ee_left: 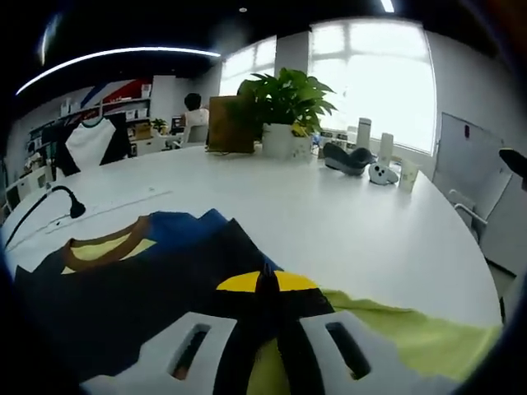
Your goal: Fold the garment on the visible template until the final outline fits inside the template.
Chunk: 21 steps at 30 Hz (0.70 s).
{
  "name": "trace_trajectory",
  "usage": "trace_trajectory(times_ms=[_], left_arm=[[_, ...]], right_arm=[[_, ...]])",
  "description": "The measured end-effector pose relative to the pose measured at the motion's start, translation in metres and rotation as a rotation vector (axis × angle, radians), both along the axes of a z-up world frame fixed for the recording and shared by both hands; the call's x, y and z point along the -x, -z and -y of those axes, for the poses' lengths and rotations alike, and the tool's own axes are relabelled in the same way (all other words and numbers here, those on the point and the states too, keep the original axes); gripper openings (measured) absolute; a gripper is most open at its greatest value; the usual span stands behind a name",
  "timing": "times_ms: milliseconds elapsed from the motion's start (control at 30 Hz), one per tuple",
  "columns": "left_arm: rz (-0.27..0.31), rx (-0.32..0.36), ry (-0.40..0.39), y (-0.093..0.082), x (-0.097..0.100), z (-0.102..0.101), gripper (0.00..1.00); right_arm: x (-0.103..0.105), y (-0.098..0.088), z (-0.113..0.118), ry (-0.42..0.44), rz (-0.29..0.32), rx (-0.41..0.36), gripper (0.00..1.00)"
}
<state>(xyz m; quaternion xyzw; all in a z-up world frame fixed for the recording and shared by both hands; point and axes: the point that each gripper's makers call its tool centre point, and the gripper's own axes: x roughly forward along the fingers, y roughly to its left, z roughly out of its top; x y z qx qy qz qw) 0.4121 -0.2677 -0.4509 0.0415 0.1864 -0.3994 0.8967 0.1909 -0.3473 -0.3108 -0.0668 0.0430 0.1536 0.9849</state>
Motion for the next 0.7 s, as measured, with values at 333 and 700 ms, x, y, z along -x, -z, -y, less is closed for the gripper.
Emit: trace_trajectory(times_ms=[333, 700], left_arm=[[-0.045, 0.054, -0.004, 0.000, -0.004, 0.001, 0.05], [-0.033, 0.192, 0.081, -0.045, 0.006, 0.012, 0.07]], right_arm=[[-0.002, 0.003, 0.001, 0.002, -0.006, -0.002, 0.99], [-0.008, 0.011, 0.001, -0.003, -0.037, 0.001, 0.99]])
